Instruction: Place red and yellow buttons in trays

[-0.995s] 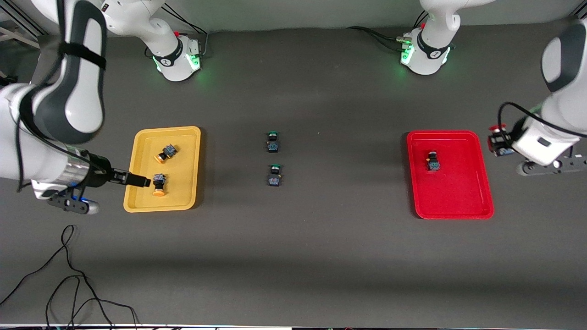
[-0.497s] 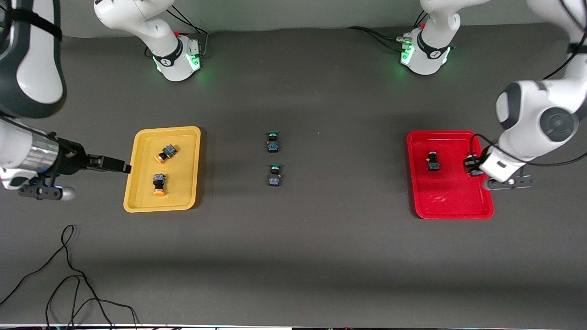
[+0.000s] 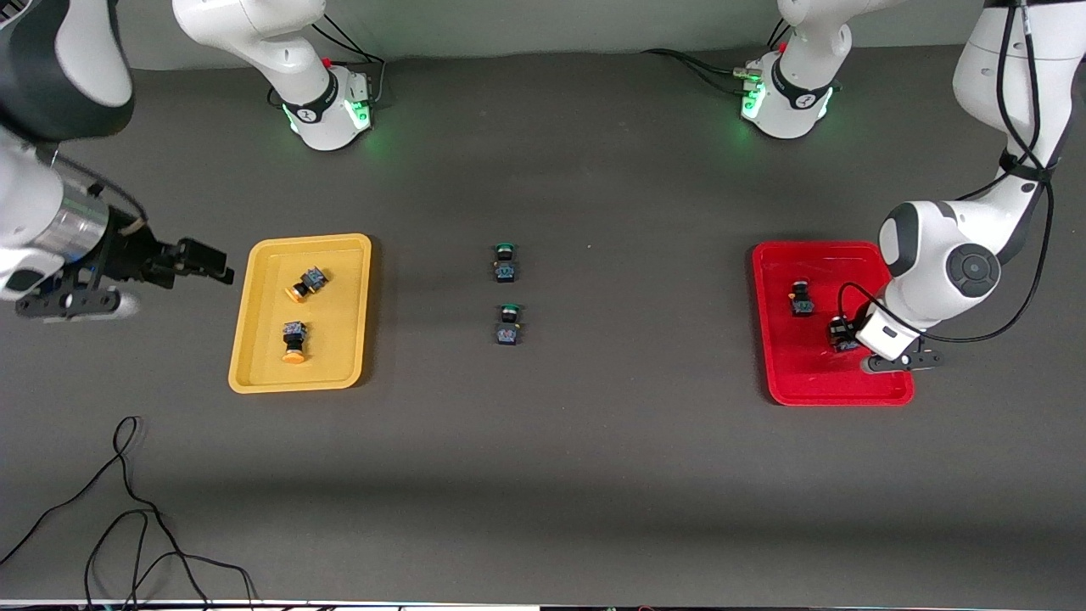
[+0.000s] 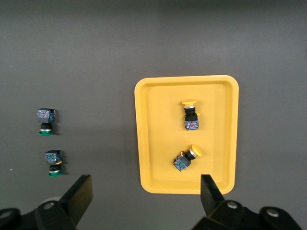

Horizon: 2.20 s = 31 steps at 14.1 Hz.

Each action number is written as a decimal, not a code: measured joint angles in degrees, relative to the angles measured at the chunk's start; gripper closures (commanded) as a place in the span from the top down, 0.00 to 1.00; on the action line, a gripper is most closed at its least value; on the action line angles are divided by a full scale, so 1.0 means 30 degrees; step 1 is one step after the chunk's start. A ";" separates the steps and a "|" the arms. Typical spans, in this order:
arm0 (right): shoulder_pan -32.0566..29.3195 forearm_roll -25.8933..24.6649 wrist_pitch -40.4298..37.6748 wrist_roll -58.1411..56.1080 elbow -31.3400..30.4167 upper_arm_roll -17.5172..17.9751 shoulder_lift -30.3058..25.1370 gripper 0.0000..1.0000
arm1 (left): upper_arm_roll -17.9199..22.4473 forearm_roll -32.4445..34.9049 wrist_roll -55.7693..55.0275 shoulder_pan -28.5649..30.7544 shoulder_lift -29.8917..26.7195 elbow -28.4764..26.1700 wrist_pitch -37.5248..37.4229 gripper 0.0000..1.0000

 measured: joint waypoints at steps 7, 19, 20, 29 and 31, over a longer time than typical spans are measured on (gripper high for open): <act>-0.2002 -0.0449 0.0332 -0.0937 -0.0169 0.1043 -0.0820 1.00 | -0.0397 0.0010 0.0302 -0.0246 -0.3561 0.1878 -0.5249 0.99; -0.2175 -0.1426 -0.1471 -0.0195 0.0791 0.2633 -0.0731 1.00 | -0.0863 -0.0099 0.0438 -0.1208 -0.6614 1.2907 -1.9770 0.99; -0.2173 -0.1426 -0.1470 -0.0195 0.0829 0.2634 -0.0735 1.00 | -0.0878 -0.0172 0.0439 -0.1216 -0.6711 1.2852 -1.9814 0.99; -0.2167 -0.1426 -0.1066 -0.0174 0.0859 0.2634 -0.0734 1.00 | -0.0780 -0.1431 0.0440 -0.1182 -0.8552 1.0808 -1.9552 0.99; -0.2167 -0.1426 -0.1065 -0.0155 0.0950 0.2634 -0.0733 1.00 | -0.0754 -0.1435 0.0440 -0.1177 -0.8552 1.0749 -1.9524 0.99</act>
